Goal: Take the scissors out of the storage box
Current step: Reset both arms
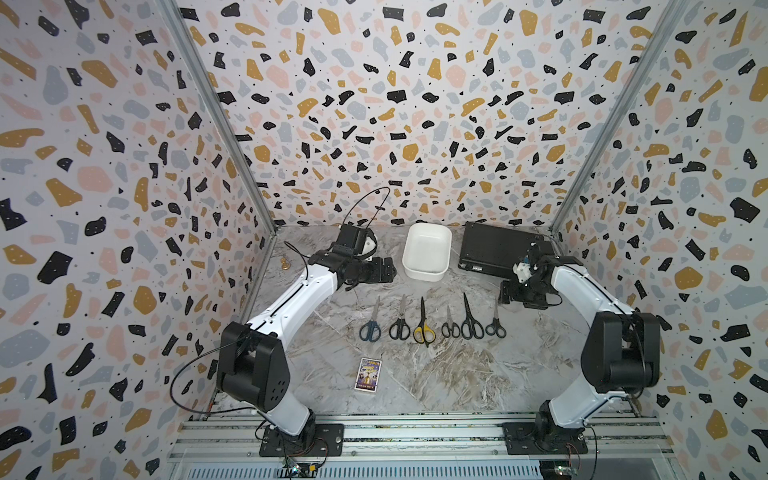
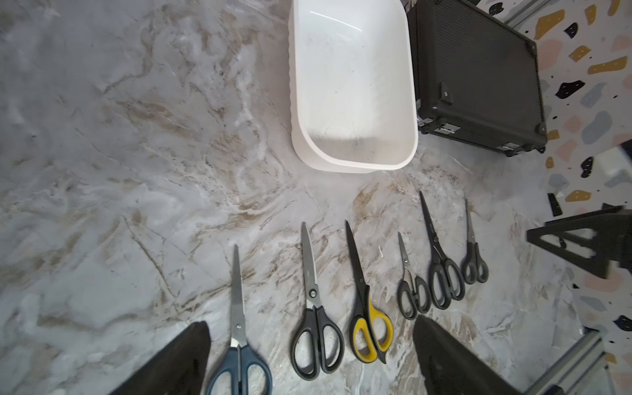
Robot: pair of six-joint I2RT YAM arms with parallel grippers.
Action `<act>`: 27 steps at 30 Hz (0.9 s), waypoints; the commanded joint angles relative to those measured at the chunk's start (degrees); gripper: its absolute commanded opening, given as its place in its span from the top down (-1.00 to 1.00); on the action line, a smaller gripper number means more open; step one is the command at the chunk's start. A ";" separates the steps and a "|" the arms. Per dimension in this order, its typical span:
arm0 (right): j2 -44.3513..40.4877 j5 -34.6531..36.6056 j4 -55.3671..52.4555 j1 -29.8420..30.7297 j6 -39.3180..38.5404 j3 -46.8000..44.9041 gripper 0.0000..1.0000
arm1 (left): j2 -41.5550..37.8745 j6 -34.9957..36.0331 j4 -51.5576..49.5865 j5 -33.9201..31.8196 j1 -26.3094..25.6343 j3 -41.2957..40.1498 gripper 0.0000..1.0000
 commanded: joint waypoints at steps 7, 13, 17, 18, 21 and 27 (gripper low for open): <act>-15.65 15.45 36.37 -0.88 2.64 -18.68 -1.00 | -3.37 5.21 2.56 -16.83 6.03 -5.04 -0.99; -14.18 26.28 50.83 -1.15 -1.24 -30.30 -1.00 | -7.54 12.64 19.96 -32.96 8.52 -21.57 -0.99; -13.22 26.35 63.77 -1.15 -1.21 -38.45 -0.99 | -8.67 13.11 29.17 -37.18 11.44 -30.63 -0.99; -13.06 26.20 66.65 -1.15 -1.96 -40.38 -0.99 | -8.97 12.79 30.65 -37.25 11.93 -32.13 -0.99; -11.88 25.83 74.65 -1.15 -2.81 -44.51 -0.98 | -11.31 14.66 38.18 -36.62 12.29 -37.69 -0.99; -7.88 23.12 87.05 0.25 -6.55 -48.89 -1.00 | -13.48 17.81 56.77 -29.36 14.68 -48.25 -0.99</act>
